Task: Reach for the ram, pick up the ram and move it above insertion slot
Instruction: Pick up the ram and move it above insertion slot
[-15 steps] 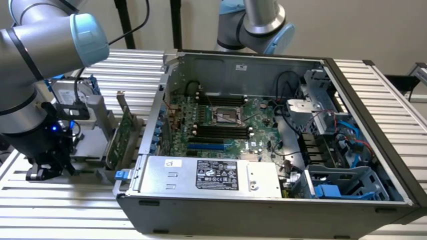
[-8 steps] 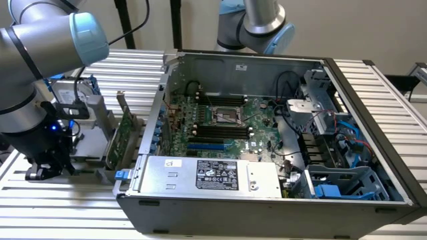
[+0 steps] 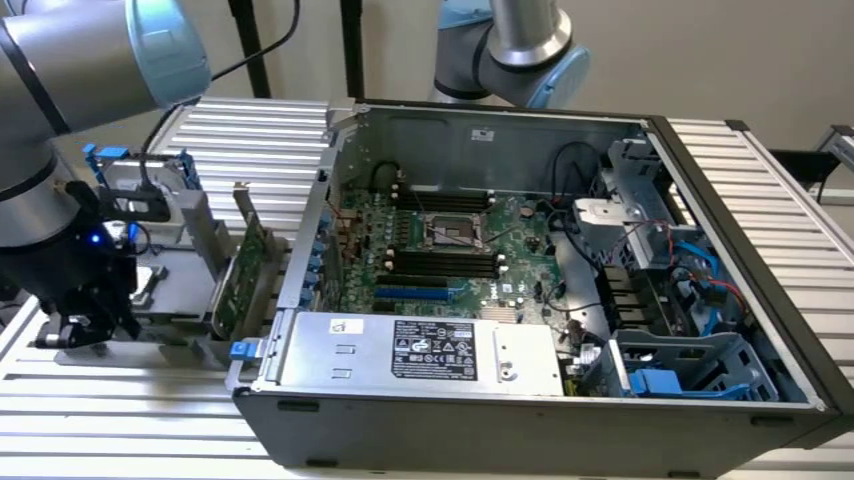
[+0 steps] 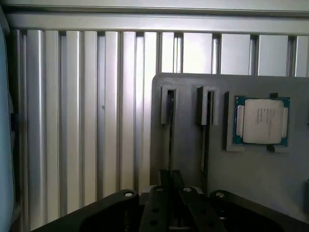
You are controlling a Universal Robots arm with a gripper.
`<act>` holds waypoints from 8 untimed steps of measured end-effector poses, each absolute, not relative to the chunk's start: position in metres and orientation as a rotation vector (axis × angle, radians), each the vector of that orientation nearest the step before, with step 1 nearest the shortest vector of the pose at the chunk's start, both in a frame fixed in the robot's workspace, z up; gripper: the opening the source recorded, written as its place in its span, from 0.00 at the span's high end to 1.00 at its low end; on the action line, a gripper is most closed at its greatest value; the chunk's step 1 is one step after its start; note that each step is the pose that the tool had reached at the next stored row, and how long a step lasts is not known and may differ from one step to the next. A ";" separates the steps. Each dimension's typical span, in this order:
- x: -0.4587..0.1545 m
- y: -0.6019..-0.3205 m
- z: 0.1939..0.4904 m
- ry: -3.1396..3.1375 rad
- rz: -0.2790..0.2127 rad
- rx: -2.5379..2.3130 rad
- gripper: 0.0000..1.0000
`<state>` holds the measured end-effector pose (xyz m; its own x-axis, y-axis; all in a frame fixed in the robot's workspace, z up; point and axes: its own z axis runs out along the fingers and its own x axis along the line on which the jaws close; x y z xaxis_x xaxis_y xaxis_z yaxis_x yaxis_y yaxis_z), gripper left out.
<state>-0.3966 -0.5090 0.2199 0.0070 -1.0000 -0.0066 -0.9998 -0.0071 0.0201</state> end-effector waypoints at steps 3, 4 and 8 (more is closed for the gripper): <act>-0.397 -0.509 0.233 -2.206 -0.030 2.223 0.86; -0.397 -0.509 0.238 -2.206 -0.030 2.223 0.86; -0.396 -0.509 0.256 -2.205 -0.030 2.224 0.86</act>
<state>-0.3965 -0.5090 0.2559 0.0084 -0.9999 -0.0066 -0.9998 -0.0086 0.0201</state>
